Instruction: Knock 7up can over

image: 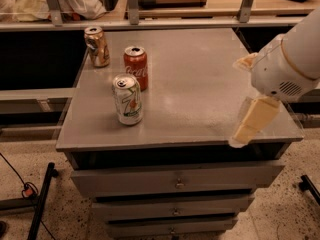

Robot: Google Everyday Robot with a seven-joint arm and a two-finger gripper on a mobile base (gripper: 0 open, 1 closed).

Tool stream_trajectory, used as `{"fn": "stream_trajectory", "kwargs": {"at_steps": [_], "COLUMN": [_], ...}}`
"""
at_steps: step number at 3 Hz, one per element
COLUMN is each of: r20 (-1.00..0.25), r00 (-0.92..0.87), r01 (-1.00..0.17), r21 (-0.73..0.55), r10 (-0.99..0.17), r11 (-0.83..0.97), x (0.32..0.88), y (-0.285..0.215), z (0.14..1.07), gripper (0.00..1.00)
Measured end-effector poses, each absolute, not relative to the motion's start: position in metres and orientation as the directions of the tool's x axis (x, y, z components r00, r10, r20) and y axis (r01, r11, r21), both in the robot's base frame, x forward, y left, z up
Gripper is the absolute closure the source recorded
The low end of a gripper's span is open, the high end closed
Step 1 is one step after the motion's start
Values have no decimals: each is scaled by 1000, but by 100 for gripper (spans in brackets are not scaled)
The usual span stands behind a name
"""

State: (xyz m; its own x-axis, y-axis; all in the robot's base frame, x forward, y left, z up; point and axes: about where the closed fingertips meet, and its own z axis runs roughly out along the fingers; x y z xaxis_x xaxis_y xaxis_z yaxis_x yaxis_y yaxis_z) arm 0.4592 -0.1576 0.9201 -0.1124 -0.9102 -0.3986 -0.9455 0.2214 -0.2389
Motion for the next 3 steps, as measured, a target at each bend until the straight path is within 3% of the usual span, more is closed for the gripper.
{"fn": "stream_trajectory", "kwargs": {"at_steps": [3], "r20": [-755], "r00": [26], "r01": [-963], "r21": [-194], "r10": [-655], "r11": [185], "x": [510], "y": [-35], "z": [870], "gripper": [0]}}
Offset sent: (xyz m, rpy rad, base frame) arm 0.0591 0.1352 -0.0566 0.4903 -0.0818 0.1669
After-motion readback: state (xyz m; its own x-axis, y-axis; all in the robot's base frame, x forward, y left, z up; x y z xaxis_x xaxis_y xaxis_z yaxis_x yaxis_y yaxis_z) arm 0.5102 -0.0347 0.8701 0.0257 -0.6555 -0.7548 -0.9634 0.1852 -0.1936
